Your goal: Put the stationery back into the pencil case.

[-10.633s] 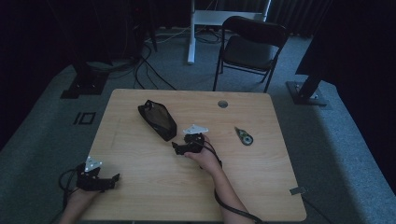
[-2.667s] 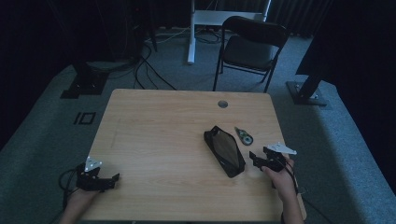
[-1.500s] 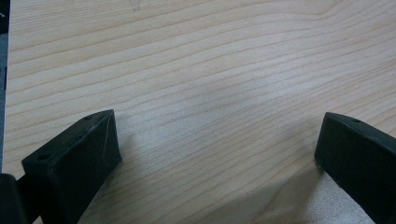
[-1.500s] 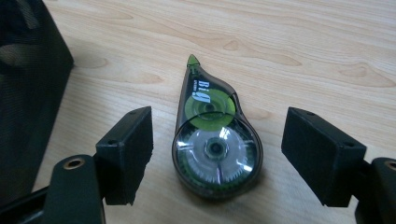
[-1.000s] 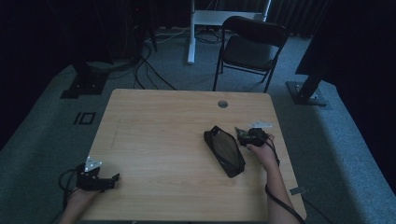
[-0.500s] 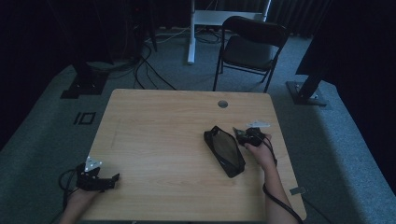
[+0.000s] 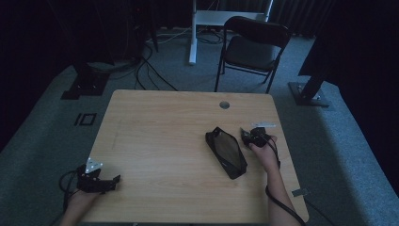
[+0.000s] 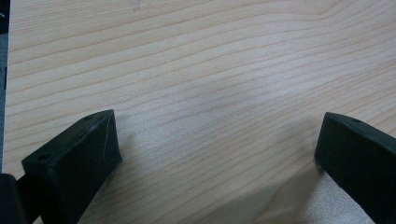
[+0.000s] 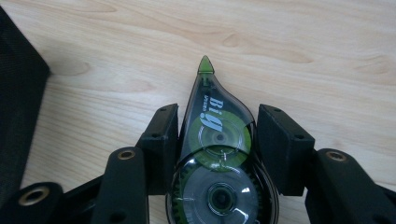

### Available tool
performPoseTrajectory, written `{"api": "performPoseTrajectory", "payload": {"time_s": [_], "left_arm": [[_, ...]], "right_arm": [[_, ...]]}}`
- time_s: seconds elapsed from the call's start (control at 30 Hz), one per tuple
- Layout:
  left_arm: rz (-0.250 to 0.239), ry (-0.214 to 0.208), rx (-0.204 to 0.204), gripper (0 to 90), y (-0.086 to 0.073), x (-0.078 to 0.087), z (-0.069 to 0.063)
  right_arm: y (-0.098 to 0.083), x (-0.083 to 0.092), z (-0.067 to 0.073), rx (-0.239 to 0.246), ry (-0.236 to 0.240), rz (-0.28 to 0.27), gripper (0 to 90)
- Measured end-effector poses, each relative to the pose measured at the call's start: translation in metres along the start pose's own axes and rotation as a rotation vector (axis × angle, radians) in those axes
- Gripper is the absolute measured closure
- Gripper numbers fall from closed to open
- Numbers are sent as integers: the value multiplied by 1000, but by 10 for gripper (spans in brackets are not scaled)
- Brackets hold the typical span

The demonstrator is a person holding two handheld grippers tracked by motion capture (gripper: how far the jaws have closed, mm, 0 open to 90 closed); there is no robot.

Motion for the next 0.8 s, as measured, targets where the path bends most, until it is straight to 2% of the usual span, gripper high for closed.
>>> {"api": "performPoseTrajectory", "payload": {"time_s": [0.33,0.5,0.7,0.77,0.8], "left_arm": [[0,0,0,0,0,0,0],[0,0,-1,0,0,0,0],[0,0,0,0,0,0,0],[0,0,0,0,0,0,0],[0,0,0,0,0,0,0]], "right_arm": [[9,19,1,-6,7,-14,497],[15,38,3,-18,-9,-20,498],[25,60,11,-15,-17,-33,499],[26,62,13,-13,-17,-35,499],[31,68,19,-12,-10,-51,499]]}}
Point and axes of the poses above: each handheld gripper's, and its own axes: x roughly backward along the jaws, y roughly out of its top, z roughly to its left, the point moved 6 cm from there along -x, roughly forward along the jaws, and after that the axes turned 3 degrees about x, right-handed, at the moved point
